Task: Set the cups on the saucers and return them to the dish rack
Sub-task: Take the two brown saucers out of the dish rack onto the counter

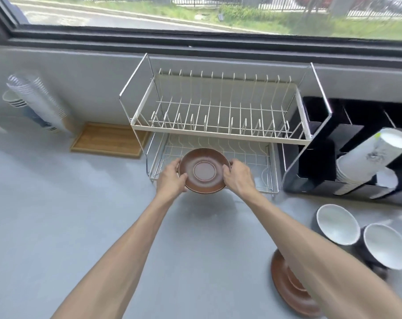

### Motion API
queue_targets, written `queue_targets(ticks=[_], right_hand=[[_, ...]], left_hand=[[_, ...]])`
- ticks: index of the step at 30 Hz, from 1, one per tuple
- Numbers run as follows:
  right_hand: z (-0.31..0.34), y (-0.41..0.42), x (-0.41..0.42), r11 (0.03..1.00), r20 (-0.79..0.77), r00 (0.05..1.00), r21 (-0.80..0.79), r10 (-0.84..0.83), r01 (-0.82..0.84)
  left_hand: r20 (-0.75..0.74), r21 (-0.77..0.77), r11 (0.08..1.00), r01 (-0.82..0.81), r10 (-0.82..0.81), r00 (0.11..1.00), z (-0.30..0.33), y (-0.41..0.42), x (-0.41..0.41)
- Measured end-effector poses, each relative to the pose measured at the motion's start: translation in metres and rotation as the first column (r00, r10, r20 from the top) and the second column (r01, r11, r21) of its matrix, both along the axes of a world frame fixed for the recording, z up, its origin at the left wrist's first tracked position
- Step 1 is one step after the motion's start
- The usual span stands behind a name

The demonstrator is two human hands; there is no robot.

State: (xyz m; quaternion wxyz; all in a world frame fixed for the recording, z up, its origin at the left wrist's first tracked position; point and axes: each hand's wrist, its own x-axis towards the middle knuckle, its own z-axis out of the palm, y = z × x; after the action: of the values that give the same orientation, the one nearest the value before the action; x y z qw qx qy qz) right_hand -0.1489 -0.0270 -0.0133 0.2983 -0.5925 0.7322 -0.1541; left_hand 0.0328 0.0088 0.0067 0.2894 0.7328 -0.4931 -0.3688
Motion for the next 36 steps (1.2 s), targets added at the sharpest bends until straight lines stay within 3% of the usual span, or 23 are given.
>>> queue_targets(ticks=[18, 36], right_hand=[[-0.001, 0.150, -0.083, 0.983, 0.058, 0.982, -0.028, -0.182, 0.184], [-0.013, 0.251, -0.196, 0.887, 0.060, 0.886, -0.022, -0.459, 0.461]], left_hand=[[-0.001, 0.025, 0.988, 0.155, -0.155, 0.988, -0.016, 0.103, -0.065], [-0.095, 0.116, 0.912, 0.392, -0.383, 0.919, -0.029, 0.146, -0.173]])
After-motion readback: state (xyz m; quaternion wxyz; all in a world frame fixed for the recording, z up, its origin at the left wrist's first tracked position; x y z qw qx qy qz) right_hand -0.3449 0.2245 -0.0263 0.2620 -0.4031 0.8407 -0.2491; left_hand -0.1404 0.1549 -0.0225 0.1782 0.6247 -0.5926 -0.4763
